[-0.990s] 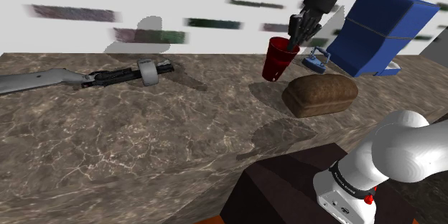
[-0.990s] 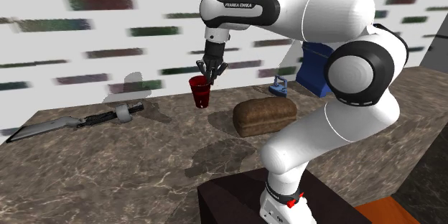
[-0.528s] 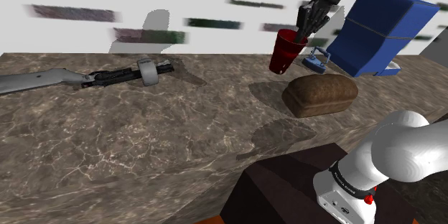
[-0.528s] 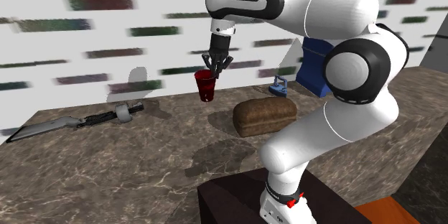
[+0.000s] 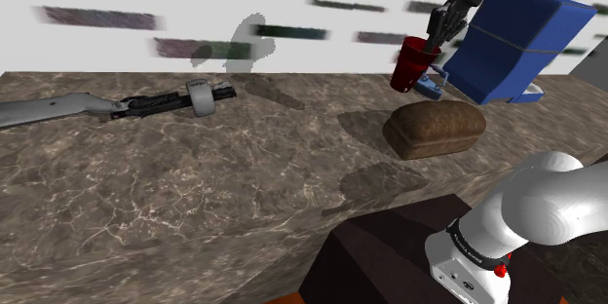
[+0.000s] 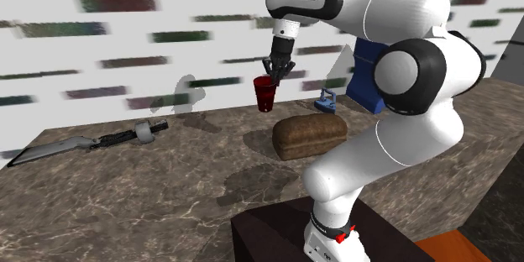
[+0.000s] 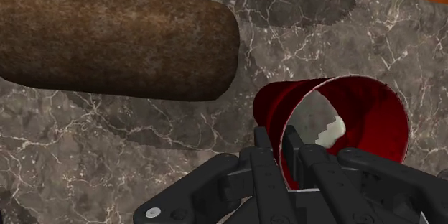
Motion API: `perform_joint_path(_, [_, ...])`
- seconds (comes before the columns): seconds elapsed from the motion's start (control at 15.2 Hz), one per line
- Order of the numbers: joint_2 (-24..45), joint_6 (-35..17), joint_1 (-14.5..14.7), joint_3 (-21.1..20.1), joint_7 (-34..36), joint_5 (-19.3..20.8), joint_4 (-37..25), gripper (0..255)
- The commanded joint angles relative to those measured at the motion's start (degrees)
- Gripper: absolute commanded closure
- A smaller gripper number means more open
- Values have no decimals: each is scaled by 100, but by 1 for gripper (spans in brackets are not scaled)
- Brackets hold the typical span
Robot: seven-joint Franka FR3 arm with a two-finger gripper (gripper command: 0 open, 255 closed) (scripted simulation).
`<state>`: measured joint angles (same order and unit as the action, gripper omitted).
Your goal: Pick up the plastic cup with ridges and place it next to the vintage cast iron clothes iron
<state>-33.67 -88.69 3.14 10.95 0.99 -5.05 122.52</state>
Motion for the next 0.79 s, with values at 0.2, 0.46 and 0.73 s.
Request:
perform_joint_path(0.2, [278, 133, -172, 600, -721, 275, -335, 255])
perform_joint_path(0.46, [611, 217, -278, 1088, -1308, 431, -702, 255])
perform_joint_path(0.73, [1053, 300, -355, 1597, -1925, 505, -1171, 255])
